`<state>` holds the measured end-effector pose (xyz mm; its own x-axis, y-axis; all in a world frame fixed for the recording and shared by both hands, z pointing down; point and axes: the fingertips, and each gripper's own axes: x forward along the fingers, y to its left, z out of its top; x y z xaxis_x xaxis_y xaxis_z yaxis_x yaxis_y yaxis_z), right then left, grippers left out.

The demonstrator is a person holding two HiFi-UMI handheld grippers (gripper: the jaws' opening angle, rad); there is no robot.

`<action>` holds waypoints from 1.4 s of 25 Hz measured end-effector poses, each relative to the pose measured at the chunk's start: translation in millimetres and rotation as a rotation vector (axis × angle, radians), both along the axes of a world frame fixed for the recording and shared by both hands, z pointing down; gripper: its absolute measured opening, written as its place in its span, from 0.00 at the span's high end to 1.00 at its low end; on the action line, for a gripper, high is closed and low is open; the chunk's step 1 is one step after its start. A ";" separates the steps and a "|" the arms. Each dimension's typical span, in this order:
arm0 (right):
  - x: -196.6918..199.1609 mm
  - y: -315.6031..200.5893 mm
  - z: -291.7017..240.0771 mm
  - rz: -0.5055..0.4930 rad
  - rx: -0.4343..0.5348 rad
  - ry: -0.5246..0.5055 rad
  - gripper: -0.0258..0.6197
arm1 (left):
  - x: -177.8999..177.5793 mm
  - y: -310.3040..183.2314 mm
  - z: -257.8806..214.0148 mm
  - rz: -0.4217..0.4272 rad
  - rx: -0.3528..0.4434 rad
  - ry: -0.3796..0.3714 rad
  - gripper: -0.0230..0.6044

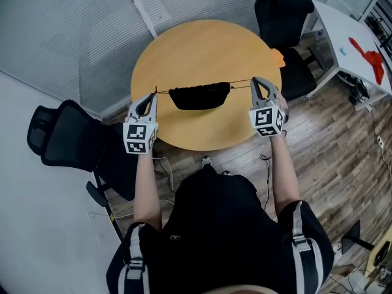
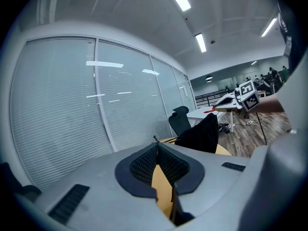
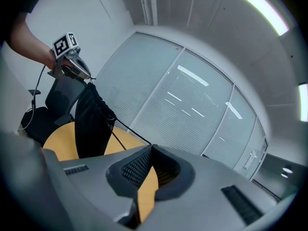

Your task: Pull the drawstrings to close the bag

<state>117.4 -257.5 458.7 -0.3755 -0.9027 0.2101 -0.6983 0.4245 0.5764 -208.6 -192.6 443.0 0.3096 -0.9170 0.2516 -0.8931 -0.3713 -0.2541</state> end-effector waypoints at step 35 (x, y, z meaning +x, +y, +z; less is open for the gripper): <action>64.0 16.4 19.3 0.049 -0.046 0.078 0.87 | -17.1 33.3 13.8 -0.136 -0.010 0.128 0.93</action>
<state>181.3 -241.1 478.0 -0.3118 -0.9085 0.2783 -0.6724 0.4179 0.6109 -225.7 -159.4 456.9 0.2126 -0.9503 0.2273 -0.9601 -0.2464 -0.1321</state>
